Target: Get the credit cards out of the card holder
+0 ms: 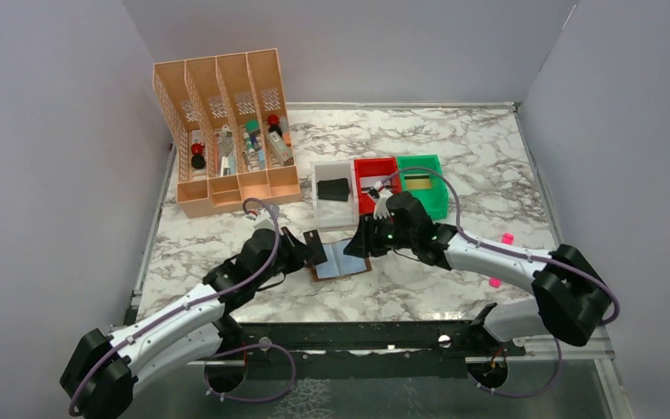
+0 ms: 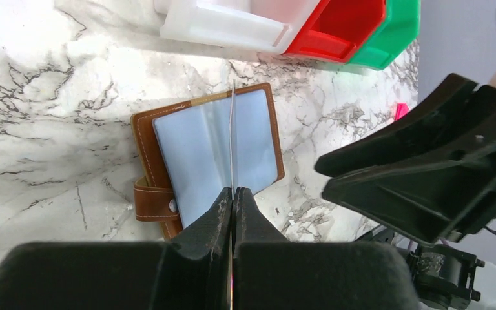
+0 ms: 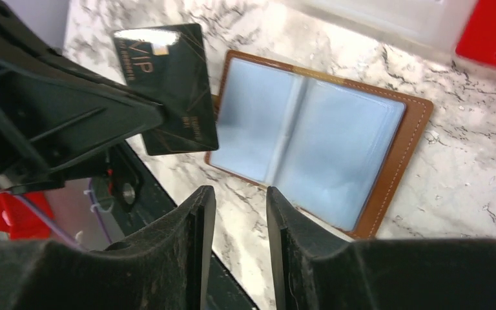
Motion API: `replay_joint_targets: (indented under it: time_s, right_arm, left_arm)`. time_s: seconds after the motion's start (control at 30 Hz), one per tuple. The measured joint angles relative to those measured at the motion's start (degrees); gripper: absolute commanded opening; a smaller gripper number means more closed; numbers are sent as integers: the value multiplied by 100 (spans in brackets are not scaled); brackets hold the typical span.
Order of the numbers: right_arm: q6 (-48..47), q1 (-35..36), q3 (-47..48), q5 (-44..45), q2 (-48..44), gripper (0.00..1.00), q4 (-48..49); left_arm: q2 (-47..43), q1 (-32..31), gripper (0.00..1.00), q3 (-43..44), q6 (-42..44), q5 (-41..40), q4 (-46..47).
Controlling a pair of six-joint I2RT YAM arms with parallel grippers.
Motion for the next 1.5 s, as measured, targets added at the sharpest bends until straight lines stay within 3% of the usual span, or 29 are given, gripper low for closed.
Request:
replay_joint_targets:
  time_s: [0.27, 0.47, 0.63, 1.0, 1.1, 1.3, 1.5]
  right_arm:
    - [48, 0, -308, 205, -776, 66, 7]
    - [151, -70, -470, 42, -901, 68, 254]
    - [315, -337, -717, -638, -925, 68, 938]
    - [1047, -846, -855, -2625, -269, 52, 3038]
    - [1233, -872, -940, -2929, -61, 48, 3442]
    - [1427, -909, -1110, -3366, -39, 28, 4030]
    - [1687, -964, -1193, -3751, 201, 21, 4791]
  left_arm:
    - [-315, -2, 0, 0, 442, 256, 361]
    - [-197, -2, 0, 0, 778, 870, 1005]
    - [-11, -2, 0, 0, 927, 1322, 1322]
    - [133, -2, 0, 17, 1152, 2118, 1773]
    - [120, 0, 0, 35, 1226, 2177, 1812]
    - [-59, -2, 0, 35, 1263, 2236, 1941]
    - [-111, -2, 0, 33, 1408, 2422, 2153]
